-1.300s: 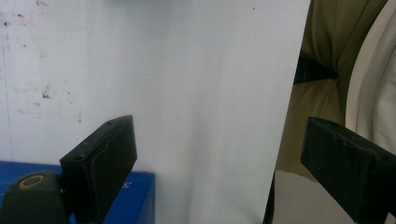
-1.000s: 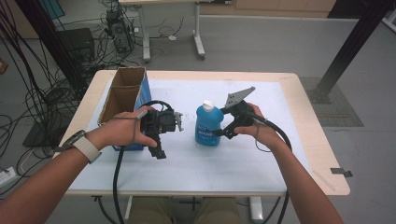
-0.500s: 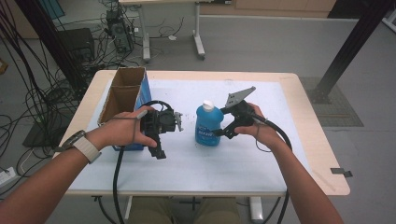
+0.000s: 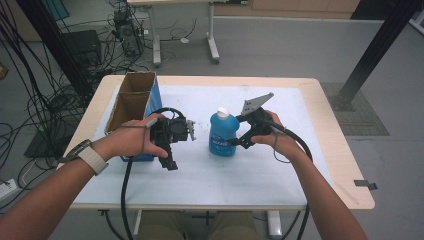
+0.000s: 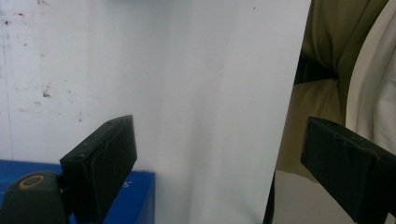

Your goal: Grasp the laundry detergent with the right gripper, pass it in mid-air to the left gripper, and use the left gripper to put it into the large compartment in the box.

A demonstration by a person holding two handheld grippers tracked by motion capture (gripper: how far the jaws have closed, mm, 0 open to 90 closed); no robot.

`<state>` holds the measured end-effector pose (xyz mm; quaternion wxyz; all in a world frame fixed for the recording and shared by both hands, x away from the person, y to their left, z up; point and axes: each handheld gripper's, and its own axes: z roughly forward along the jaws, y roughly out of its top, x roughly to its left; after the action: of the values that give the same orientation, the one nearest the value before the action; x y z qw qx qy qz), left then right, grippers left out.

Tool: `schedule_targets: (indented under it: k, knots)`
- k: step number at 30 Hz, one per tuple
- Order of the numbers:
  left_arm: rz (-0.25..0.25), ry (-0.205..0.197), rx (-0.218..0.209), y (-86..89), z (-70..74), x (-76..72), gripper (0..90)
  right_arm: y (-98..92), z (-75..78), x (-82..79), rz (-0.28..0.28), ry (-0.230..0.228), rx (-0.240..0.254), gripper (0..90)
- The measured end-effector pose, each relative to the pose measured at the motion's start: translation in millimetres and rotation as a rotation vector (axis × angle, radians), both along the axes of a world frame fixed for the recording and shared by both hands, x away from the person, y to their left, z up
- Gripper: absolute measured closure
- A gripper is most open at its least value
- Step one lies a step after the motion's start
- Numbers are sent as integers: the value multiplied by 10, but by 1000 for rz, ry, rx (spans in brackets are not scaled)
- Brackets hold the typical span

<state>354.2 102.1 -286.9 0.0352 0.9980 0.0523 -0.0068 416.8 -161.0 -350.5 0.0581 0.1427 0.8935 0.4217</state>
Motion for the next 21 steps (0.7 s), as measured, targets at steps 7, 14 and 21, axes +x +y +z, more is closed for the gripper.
schedule_targets:
  k: [7, 14, 21]
  knots:
    - [0, 0, 0, -2, -3, 1, 111, -3, -1, 0, -1, 3, -2, 72]
    - [0, -1, 0, 2, -2, 2, 111, -1, -3, -1, 0, 4, -3, 72]
    - [2, -1, -2, 6, 0, 4, 111, 5, -5, 1, 2, 3, -3, 72]
